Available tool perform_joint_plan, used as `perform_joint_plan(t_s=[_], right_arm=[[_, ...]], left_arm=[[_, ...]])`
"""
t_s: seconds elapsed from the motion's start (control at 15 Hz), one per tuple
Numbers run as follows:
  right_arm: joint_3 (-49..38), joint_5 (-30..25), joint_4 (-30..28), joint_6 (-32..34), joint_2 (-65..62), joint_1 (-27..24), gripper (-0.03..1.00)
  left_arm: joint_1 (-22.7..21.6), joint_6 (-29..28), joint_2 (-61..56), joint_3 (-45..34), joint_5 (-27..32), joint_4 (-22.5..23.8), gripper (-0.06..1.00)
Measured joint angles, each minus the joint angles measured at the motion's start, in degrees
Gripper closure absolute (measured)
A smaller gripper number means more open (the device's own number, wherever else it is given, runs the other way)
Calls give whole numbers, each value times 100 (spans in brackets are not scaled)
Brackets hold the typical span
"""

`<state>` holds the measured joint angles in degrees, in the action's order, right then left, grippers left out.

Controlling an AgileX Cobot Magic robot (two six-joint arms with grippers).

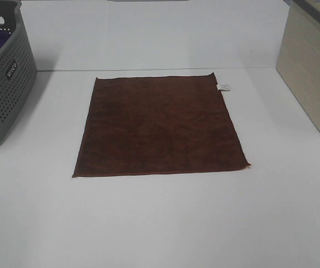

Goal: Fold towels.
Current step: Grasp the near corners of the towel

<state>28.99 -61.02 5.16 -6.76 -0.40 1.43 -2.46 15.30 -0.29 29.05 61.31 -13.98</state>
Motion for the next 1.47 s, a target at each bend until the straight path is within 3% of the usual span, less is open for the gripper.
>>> perform_joint_plan(t_s=[1.47], right_arm=[[0, 0, 0, 0, 0, 0, 19]], left_arm=[[0, 0, 0, 0, 0, 0, 19]])
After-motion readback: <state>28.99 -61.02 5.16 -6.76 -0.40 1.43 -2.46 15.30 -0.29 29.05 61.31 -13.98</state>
